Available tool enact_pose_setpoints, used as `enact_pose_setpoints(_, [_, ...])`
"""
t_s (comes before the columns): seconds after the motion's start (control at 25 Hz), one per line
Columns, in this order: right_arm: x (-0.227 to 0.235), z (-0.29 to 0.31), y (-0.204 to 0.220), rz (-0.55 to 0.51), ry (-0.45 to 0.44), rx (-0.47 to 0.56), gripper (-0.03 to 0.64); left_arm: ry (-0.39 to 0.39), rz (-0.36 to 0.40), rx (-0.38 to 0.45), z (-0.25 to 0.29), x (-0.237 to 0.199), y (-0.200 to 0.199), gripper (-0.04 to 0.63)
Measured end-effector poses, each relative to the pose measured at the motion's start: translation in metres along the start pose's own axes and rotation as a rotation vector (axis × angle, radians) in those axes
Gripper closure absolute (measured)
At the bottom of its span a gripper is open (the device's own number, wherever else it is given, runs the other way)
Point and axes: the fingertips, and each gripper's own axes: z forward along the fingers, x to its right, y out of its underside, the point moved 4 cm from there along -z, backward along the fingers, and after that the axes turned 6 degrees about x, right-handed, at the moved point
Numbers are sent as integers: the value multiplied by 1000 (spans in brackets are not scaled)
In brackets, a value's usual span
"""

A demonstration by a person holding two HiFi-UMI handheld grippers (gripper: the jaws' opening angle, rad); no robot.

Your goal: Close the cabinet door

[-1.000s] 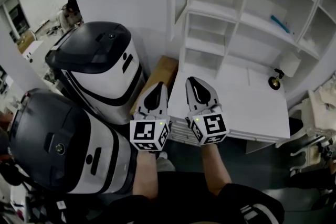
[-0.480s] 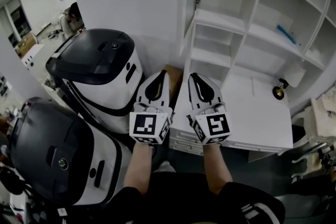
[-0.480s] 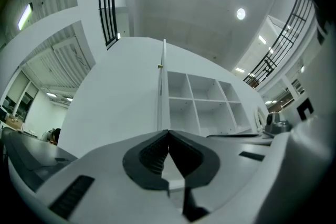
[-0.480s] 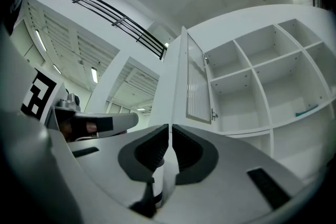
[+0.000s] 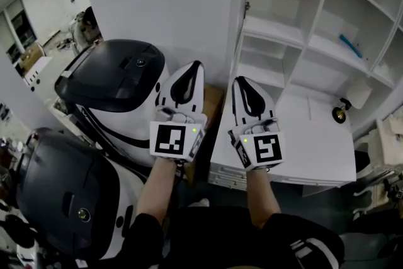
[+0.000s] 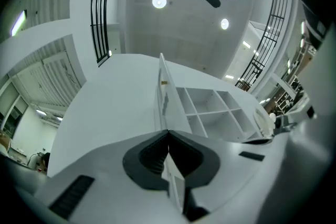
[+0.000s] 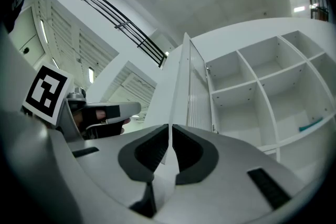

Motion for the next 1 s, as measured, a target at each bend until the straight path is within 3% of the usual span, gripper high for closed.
enact_pose_setpoints(0.32, [8, 22, -18, -104, 70, 66, 595, 80, 53, 71, 41, -17, -13, 583])
enact_pose_setpoints(0.6, [8, 37, -31, -157, 98, 108, 548, 128, 52, 131, 75, -31, -28, 581])
enact_pose_setpoints(0.92, [-1, 53, -41, -234, 123, 128, 517, 240, 97, 182, 109, -40, -47, 580])
enact_pose_setpoints(1.0, [1, 54, -44, -250, 137, 127, 514, 276, 142, 185, 119, -39, -50, 527])
